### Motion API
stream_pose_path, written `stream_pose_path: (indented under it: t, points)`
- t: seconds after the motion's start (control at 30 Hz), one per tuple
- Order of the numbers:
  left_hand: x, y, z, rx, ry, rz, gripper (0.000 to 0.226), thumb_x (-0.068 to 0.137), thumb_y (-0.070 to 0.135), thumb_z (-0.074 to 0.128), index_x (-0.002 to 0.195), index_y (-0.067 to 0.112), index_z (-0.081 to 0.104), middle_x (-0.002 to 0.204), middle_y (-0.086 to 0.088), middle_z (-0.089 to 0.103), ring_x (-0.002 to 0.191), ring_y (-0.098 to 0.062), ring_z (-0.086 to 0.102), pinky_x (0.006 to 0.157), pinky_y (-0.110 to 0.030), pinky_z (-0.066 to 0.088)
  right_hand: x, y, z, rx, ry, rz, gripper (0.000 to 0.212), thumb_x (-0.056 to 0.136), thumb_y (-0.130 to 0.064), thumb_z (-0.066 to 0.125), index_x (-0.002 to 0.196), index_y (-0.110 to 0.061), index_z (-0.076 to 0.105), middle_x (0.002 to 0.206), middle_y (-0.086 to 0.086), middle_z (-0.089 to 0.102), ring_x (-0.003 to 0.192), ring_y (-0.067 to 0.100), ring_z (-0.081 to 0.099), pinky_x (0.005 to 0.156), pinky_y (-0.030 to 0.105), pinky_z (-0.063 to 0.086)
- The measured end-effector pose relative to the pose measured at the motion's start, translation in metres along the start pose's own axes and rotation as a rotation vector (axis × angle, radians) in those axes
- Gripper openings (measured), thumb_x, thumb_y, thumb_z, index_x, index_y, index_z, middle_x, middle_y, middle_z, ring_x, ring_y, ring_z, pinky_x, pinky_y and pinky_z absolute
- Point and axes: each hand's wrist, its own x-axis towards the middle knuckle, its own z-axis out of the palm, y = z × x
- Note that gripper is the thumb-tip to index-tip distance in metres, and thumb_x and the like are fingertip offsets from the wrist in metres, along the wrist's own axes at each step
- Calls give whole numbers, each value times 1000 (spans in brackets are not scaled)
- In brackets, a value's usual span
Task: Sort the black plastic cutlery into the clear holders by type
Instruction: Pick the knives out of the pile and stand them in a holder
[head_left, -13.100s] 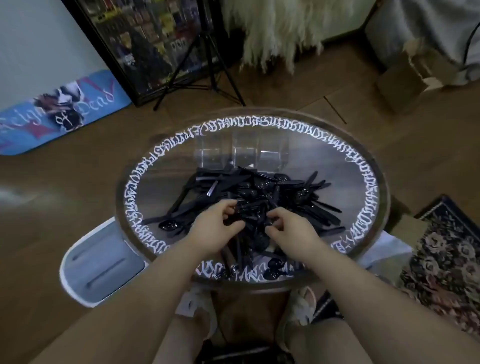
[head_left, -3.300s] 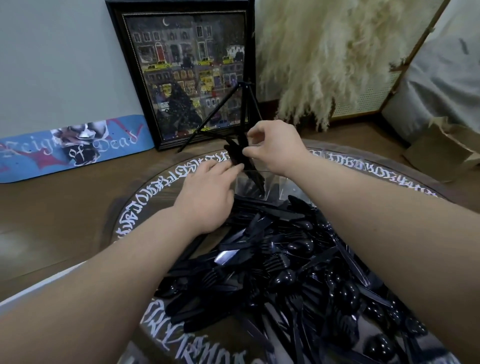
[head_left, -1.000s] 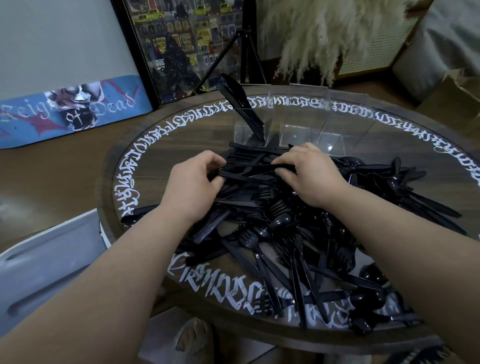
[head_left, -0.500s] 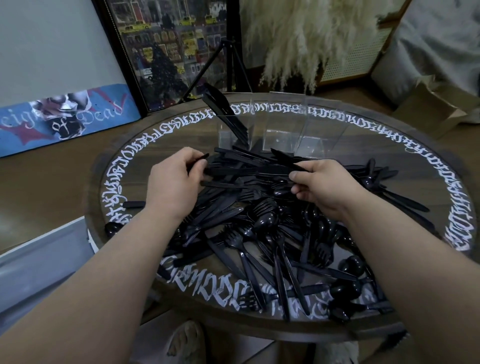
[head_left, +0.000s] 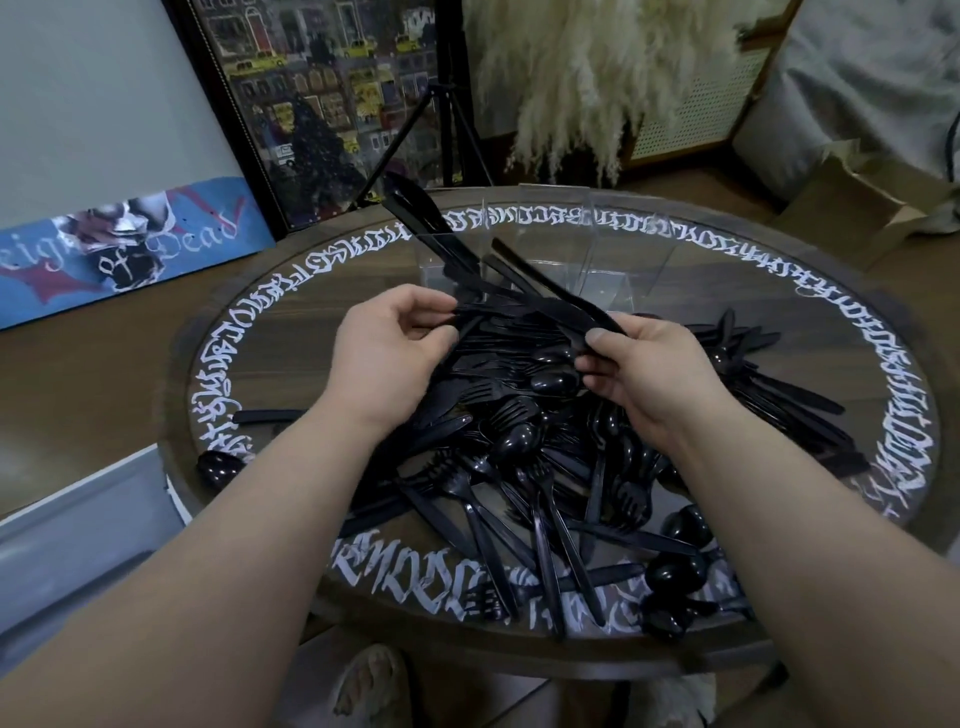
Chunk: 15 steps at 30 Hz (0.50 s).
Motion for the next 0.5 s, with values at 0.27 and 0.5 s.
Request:
stream_pose_path:
  t: [0.27,0.5]
  points:
    - [-13,2,34,169,-165,40,35,79,13,76,80,29,45,82,10,65,79,-3,65,74,-16,49,4,11,14,-286,-91,-143,25,95,-5,51,111,-18,66,87,-1,68,78,9,66,70,22,55]
    - [-17,4,43,302,-176,107,34,77,19,78,81,21,44,80,10,57,76,-4,59,63,-8,40,7,14,8,-286,-164,-139,25,93,-1,54,99,-21,68,86,5,70,68,12,67,73,27,57]
